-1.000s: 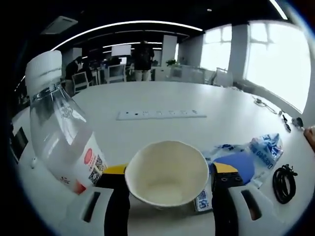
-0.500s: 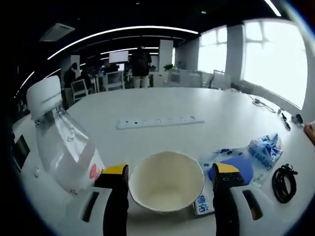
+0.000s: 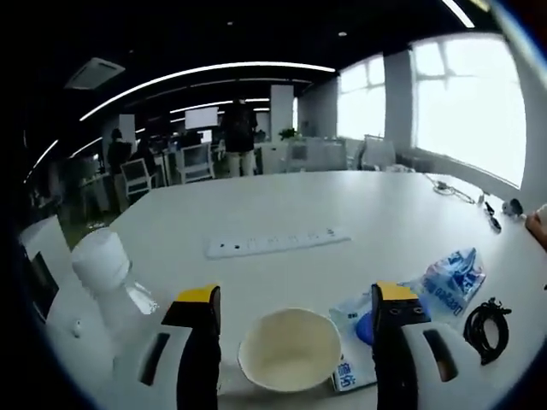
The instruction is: Arrange the tabletop items into an orderly group along one side of the table until the central work area is clear of visible clutter.
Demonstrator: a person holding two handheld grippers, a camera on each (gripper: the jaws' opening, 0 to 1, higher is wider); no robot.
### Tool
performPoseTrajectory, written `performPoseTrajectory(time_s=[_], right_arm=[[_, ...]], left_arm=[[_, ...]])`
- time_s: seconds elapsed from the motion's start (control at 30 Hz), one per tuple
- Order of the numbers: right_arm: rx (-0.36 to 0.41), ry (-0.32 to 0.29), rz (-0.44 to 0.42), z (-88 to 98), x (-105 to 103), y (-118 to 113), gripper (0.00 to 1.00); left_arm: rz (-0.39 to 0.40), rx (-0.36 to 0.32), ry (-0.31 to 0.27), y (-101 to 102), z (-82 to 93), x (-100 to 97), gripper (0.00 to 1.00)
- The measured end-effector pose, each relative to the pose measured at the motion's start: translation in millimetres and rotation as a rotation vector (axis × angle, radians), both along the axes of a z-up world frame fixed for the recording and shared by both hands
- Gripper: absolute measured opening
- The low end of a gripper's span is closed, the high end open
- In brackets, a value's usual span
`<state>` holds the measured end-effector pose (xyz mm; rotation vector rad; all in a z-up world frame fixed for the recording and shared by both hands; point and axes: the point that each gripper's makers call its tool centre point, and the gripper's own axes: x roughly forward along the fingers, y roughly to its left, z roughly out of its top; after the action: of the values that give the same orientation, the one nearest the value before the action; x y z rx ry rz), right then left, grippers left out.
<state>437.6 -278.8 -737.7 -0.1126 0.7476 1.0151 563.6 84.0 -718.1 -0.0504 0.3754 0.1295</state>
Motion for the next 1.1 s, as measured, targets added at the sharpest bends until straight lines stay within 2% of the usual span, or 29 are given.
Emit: performPoseTrajectory(time_s=[0.17, 0.23, 0.5, 0.63, 0.67, 0.73, 0.8, 0.9, 0.93, 1.03, 1.1], right_arm=[[0.005, -0.003, 0.002, 0.9, -0.5, 2.5, 0.81], [0.007, -0.003, 0.005, 1.2, -0.7, 3.6, 0.81], [0.008, -0.021, 0.006, 5.6, 3.9, 4.4, 0.81], [0.014, -0.036, 0.001, 10.8, 8.0, 4.8, 0.81], [0.013, -0.039, 0.002, 11.1, 8.7, 5.0, 0.81], [0.011, -0.04, 0.004, 11.4, 8.9, 5.2, 0.81], [0.012, -0.044, 0.004, 12.2, 9.3, 5.7, 0.81], [0.014, -0.044, 0.006, 12.3, 8.4, 6.9, 0.81], [0.014, -0.044, 0.007, 12.2, 8.1, 7.1, 0.81], [0.015, -0.04, 0.012, 10.8, 5.4, 8.1, 0.81], [0.018, -0.037, 0.011, 10.4, 4.6, 8.2, 0.81]], left_arm=[[-0.015, 0.031, -0.03, -2.9, 20.8, 2.6, 0.7], [-0.027, 0.037, -0.062, -5.2, 33.2, 4.3, 0.71], [-0.054, 0.053, -0.099, -4.7, 62.3, -0.2, 0.75], [-0.065, 0.003, -0.12, -4.0, 73.8, -4.4, 0.87], [-0.075, 0.008, -0.117, -5.1, 74.7, -5.9, 0.89], [-0.107, 0.034, -0.102, -7.1, 76.1, -11.4, 0.93], [-0.131, 0.031, -0.096, -9.3, 76.6, -15.8, 0.97], [-0.2, 0.017, 0.006, -14.2, 62.7, -31.9, 0.97], [-0.216, 0.016, 0.008, -15.7, 62.5, -34.8, 0.97], [-0.266, -0.009, 0.119, -18.8, 47.5, -56.8, 0.97], [-0.274, -0.009, 0.135, -16.8, 44.8, -65.7, 0.97]])
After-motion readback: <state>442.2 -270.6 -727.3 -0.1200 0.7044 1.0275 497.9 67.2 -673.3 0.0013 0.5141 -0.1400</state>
